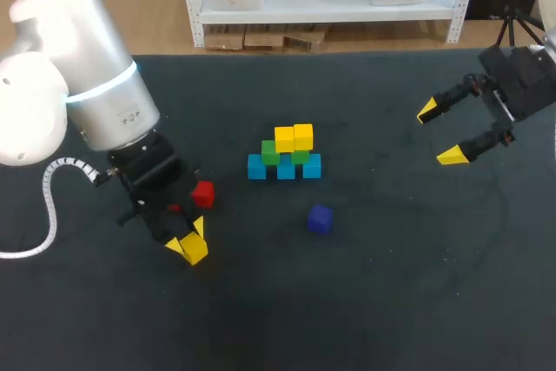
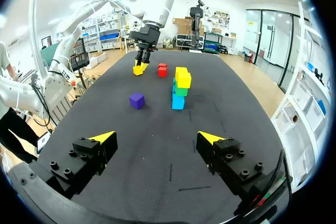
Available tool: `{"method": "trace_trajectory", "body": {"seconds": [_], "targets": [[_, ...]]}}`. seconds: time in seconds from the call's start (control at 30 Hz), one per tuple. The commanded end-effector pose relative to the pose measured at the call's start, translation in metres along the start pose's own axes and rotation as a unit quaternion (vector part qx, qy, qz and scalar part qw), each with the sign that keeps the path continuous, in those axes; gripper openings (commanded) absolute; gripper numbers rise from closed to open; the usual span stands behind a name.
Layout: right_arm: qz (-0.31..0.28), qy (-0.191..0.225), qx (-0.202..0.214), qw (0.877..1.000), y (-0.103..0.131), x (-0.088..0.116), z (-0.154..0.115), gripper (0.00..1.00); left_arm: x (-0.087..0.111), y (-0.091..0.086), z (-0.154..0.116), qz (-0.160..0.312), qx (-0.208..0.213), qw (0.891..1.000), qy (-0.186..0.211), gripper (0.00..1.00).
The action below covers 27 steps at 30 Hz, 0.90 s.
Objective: Place the blue cubes, place green cubes on the blue cubes, place the yellow cubes on the green cubes, then place the red cubes on the yellow cubes, and place purple cube on the red cubes.
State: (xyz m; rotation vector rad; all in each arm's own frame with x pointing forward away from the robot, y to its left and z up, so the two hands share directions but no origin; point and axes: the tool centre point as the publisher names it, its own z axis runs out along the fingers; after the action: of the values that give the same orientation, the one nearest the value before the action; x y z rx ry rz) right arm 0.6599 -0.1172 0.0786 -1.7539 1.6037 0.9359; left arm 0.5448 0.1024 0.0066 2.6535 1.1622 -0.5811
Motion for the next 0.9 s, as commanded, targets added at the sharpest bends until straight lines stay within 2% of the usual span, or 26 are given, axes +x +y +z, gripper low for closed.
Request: {"method": "trace_trajectory", "body": {"seconds": [0.03,0.2,0.4,0.5,0.57,0.73,0.83,0.9], "targets": [[0.0,-0.001,0.0,1.0,0.0,0.0,0.001,1.0,-0.01,-0.005,-0.022,-0.046,-0.052,0.998,-0.009,0.0],[0.0,-0.001,0.0,1.0,0.0,0.0,0.001,1.0,-0.022,0.012,-0.051,-0.141,-0.139,0.979,-0.048,0.0],[0.0,-0.001,0.0,1.0,0.0,0.0,0.001,1.0,-0.02,0.043,-0.07,-0.26,-0.192,0.944,-0.061,0.0],[0.0,-0.001,0.0,1.0,0.0,0.0,0.001,1.0,-0.015,0.061,-0.075,-0.293,-0.205,0.932,-0.049,0.0],[0.0,-0.001,0.0,1.0,0.0,0.0,0.001,1.0,-0.012,0.073,-0.077,-0.306,-0.205,0.929,-0.037,0.0],[0.0,-0.001,0.0,1.0,0.0,0.0,0.001,1.0,-0.007,0.095,-0.082,-0.335,-0.219,0.916,-0.036,0.0],[0.0,-0.001,0.0,1.0,0.0,0.0,0.001,1.0,-0.004,0.104,-0.079,-0.349,-0.217,0.911,-0.032,0.0],[0.0,-0.001,0.0,1.0,0.0,0.0,0.001,1.0,-0.003,0.11,-0.076,-0.35,-0.21,0.913,-0.021,0.0]]}}
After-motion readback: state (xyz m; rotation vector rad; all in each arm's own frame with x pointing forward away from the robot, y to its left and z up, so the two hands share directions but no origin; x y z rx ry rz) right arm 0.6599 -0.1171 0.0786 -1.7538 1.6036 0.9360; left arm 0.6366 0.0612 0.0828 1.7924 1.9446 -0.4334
